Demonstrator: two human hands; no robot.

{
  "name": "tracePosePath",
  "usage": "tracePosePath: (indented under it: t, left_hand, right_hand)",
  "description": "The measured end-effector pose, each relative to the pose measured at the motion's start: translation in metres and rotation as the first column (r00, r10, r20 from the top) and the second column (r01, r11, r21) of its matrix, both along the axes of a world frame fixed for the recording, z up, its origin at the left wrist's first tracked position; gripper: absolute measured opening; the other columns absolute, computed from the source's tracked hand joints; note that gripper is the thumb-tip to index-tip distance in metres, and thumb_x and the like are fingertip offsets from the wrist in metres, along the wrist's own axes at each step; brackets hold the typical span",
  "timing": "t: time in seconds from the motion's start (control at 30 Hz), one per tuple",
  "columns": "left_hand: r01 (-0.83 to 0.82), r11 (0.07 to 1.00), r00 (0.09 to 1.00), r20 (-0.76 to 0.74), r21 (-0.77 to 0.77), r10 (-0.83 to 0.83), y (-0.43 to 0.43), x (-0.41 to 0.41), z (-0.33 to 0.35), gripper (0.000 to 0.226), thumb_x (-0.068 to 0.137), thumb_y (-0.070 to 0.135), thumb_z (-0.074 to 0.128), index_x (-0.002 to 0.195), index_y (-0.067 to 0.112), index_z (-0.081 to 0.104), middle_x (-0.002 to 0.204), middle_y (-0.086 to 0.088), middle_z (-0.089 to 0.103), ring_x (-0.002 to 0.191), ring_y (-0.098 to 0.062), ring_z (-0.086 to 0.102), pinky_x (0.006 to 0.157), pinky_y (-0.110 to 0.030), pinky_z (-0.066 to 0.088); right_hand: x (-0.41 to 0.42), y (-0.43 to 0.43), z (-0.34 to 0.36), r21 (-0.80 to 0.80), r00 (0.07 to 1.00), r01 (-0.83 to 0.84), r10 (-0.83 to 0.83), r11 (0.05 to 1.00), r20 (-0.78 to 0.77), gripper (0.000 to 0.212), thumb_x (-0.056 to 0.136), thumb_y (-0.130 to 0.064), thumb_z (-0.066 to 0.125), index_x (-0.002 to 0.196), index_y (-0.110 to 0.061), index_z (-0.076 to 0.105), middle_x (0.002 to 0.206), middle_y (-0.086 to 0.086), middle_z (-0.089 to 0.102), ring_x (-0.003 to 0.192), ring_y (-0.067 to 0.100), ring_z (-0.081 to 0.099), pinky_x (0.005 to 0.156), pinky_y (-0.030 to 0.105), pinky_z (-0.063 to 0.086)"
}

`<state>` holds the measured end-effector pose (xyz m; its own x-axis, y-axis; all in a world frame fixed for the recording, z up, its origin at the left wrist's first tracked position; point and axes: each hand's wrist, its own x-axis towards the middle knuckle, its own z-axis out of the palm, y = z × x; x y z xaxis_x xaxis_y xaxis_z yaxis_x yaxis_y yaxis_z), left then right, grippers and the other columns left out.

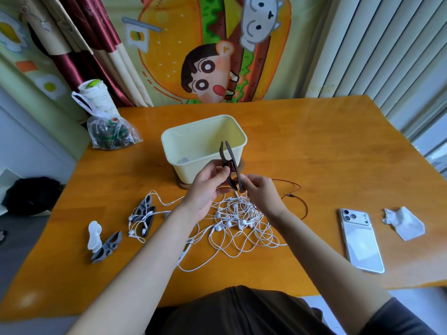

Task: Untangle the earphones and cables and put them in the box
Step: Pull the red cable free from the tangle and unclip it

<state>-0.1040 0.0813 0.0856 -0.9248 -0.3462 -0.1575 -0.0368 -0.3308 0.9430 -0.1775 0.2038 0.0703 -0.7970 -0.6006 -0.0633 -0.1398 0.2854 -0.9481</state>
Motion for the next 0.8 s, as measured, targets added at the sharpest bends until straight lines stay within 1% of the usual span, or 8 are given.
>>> tracePosePath:
  t: [0.13,0.2,0.27,0.4,0.5,0.6,0.7,0.8]
  left_hand:
    - [-0.076,0.993,0.997,0.03,0.085,0.073,0.005,-0.002,-0.004,0.014,0.099,0.012,0.045,0.102,0.017,0.058,0.095,-0.003,0.066,0.076,-0.009,0.067,0.064,-0.021,0.051]
    - [-0.135,0.979,0.99,0.063,0.154,0.127,0.008,-0.004,-0.007,0.012,0.099,0.012,0.046,0.101,0.015,0.057,0.092,-0.006,0.064,0.075,-0.014,0.065,0.062,-0.021,0.052]
    - [-0.187,0.958,0.981,0.098,0.217,0.17,0.009,-0.005,-0.009,0.011,0.099,0.013,0.046,0.099,0.013,0.057,0.088,-0.008,0.062,0.076,-0.018,0.06,0.06,-0.02,0.053]
    - [-0.209,0.941,0.976,0.117,0.266,0.183,0.012,-0.005,-0.013,0.011,0.099,0.014,0.045,0.099,0.013,0.056,0.088,-0.008,0.06,0.075,-0.019,0.059,0.06,-0.021,0.054]
    - [-0.217,0.953,0.973,0.132,0.213,0.191,0.009,-0.004,-0.014,0.009,0.099,0.016,0.046,0.099,0.015,0.055,0.092,-0.008,0.06,0.073,-0.019,0.061,0.059,-0.023,0.054]
    - [-0.24,0.962,0.963,0.162,0.132,0.218,0.007,-0.005,-0.016,0.007,0.099,0.017,0.048,0.099,0.016,0.055,0.094,-0.007,0.061,0.073,-0.017,0.062,0.059,-0.023,0.052]
    - [-0.26,0.963,0.943,0.197,-0.07,0.269,0.004,-0.007,-0.019,0.006,0.099,0.018,0.05,0.099,0.018,0.056,0.099,-0.004,0.062,0.084,-0.016,0.06,0.063,-0.025,0.05]
    - [-0.303,0.923,0.916,0.195,-0.236,0.351,-0.002,-0.008,-0.02,0.005,0.098,0.015,0.052,0.098,0.019,0.056,0.094,0.001,0.063,0.08,-0.012,0.059,0.058,-0.021,0.049]
  right_hand:
    - [0.005,-0.002,-0.007,0.053,0.999,0.033,-0.033,0.998,0.004,0.038,0.101,-0.021,0.041,0.067,-0.01,0.055,0.04,-0.011,0.04,0.038,0.004,0.031,0.045,0.02,0.024]
    - [0.006,-0.004,-0.011,0.054,1.0,0.014,-0.015,0.998,0.025,0.031,0.101,-0.015,0.039,0.084,-0.004,0.062,0.055,-0.009,0.046,0.045,0.006,0.033,0.048,0.024,0.027]
    - [0.007,-0.004,-0.013,0.071,1.0,-0.018,0.017,0.997,0.025,0.027,0.1,-0.008,0.037,0.093,-0.007,0.063,0.061,-0.007,0.047,0.047,0.007,0.034,0.049,0.023,0.027]
    - [0.01,-0.002,-0.013,0.126,0.998,-0.065,0.066,0.99,0.0,0.028,0.098,-0.005,0.04,0.079,-0.004,0.06,0.053,-0.008,0.043,0.043,0.005,0.032,0.047,0.02,0.024]
    - [0.012,0.001,-0.009,0.174,0.995,-0.082,0.091,0.981,-0.046,0.029,0.098,-0.009,0.042,0.074,-0.01,0.058,0.052,-0.008,0.043,0.042,0.004,0.032,0.043,0.015,0.024]
    - [0.013,0.0,-0.004,0.21,0.992,-0.083,0.101,0.974,-0.08,0.025,0.097,-0.008,0.041,0.087,-0.009,0.064,0.058,-0.007,0.048,0.043,0.003,0.035,0.04,0.012,0.028]
    - [0.014,-0.002,-0.004,0.294,0.986,-0.127,0.152,0.947,-0.065,0.025,0.098,-0.008,0.04,0.1,-0.005,0.065,0.065,-0.005,0.052,0.047,0.005,0.039,0.039,0.01,0.03]
    - [0.019,-0.001,-0.003,0.313,0.974,-0.188,0.217,0.931,-0.059,0.027,0.099,-0.013,0.043,0.105,-0.002,0.066,0.064,-0.007,0.052,0.046,0.006,0.039,0.039,0.01,0.029]
